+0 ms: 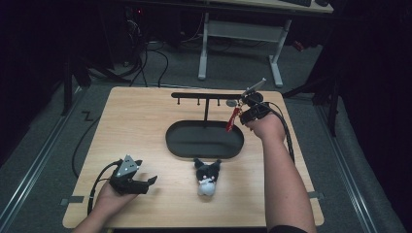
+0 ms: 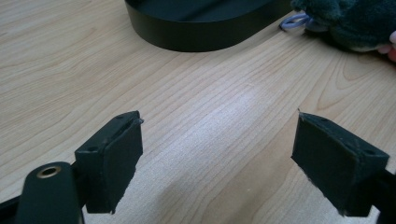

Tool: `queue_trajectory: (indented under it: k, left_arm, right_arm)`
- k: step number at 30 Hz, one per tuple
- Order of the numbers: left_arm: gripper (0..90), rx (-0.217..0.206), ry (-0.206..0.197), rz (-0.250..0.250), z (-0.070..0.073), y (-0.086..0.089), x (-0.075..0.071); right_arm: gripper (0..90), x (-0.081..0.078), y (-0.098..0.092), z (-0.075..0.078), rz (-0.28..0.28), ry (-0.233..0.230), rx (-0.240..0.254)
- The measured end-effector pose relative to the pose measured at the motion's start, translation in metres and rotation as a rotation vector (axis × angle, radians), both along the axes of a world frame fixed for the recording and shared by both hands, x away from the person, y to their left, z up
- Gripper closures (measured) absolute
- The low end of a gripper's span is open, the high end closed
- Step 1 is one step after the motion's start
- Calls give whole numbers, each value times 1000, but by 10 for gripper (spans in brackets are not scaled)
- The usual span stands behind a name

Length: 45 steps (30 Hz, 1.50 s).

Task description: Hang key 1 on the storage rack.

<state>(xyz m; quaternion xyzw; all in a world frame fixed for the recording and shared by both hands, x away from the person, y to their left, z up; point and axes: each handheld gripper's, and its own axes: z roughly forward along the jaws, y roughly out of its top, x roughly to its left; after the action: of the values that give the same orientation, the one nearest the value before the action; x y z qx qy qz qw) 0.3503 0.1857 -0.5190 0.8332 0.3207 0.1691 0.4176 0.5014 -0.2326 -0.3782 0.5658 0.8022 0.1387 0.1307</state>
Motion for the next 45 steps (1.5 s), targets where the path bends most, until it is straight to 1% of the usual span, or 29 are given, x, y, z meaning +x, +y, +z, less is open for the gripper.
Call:
queue_trajectory:
  k: [2, 3, 5, 6, 10, 12, 14, 15, 16, 18, 19, 21, 23, 24, 25, 27, 28, 29, 30, 32, 33, 34, 35, 36, 37, 39, 42, 43, 45]
  left_arm:
    - [165, 0, 1, -1, 0, 0, 0]
    - [165, -1, 1, 0, 0, 0, 0]
    - [165, -5, 2, 1, 0, 0, 0]
    - [165, -6, 0, 1, 0, 0, 1]
    - [167, -8, -2, -4, 0, -1, 1]
    - [168, -11, 1, -10, 1, -2, 1]
    - [171, -7, 0, -20, 1, -5, 0]
    - [174, -8, 2, -23, 2, -6, 0]
    - [179, -12, 4, -29, 3, -7, -1]
    - [204, -31, -15, -32, 6, -10, -5]
    - [217, -40, -21, -33, 7, -10, -6]
    - [229, -52, -22, -31, 8, -12, -9]
    - [247, -54, -20, -18, 6, -14, -10]
    - [266, -54, -15, -17, 5, -14, -10]
    - [266, -54, -14, -14, 5, -15, -10]
    - [289, -53, -13, -8, 4, -17, -10]
    - [319, -51, -10, 0, 4, -18, -10]
    - [319, -48, -3, 7, 4, -19, -9]
    - [327, -53, 0, 11, 3, -20, -9]
    - [352, -60, 6, 17, 2, -23, -9]
    - [367, -60, 7, 22, 3, -25, -9]
    - [425, -62, 8, 36, 3, -29, -7]
    - [425, -60, 12, 49, 3, -33, -6]
    - [459, -52, 19, 60, 4, -42, -3]
    - [515, -41, 20, 66, 4, -48, -2]
    - [604, -37, 25, 77, 2, -64, -1]
    - [775, 3, 14, 75, -1, -91, 0]
    - [818, 17, 13, 68, -1, -99, 0]
    - [874, 19, 27, 50, -3, -116, -1]
  right_arm:
    - [612, 0, -1, -4, -6, -5, 8]
    - [571, 1, -1, -5, -6, -10, 16]
    - [483, 1, -2, -9, -17, 4, 17]
    - [463, -1, -3, -11, -24, -4, 34]
    - [437, -9, -5, -12, -23, -9, 46]
    - [425, -19, -8, -11, -15, -30, 58]
    - [413, -34, -11, -10, -9, -57, 93]
    - [404, -44, -13, -10, 3, -74, 98]
    - [375, -53, -13, -10, 18, -84, 73]
    - [367, -73, -16, -14, 61, -145, 30]
    - [370, -86, -20, -19, 65, -178, 56]
    - [361, -101, -25, -29, 58, -195, 105]
    - [358, -117, -29, -42, 65, -236, 132]
    - [356, -132, -33, -58, 62, -267, 161]
    - [356, -132, -33, -58, 62, -267, 161]
    - [348, -145, -38, -76, 50, -296, 184]
    - [346, -159, -43, -92, 29, -326, 211]
    - [346, -159, -43, -92, 29, -326, 211]
    - [344, -165, -45, -101, 25, -348, 215]
    - [334, -179, -49, -117, 1, -367, 257]
    - [327, -186, -50, -124, -5, -379, 263]
    - [316, -198, -51, -131, -1, -400, 253]
    - [316, -198, -51, -131, -1, -400, 253]
    - [322, -201, -51, -130, 15, -406, 244]
    - [346, -205, -50, -127, 42, -431, 229]
    - [360, -209, -50, -125, 52, -455, 228]
    - [370, -212, -52, -128, 54, -444, 250]
    - [372, -212, -53, -130, 57, -438, 255]
    - [375, -213, -53, -132, 53, -427, 264]
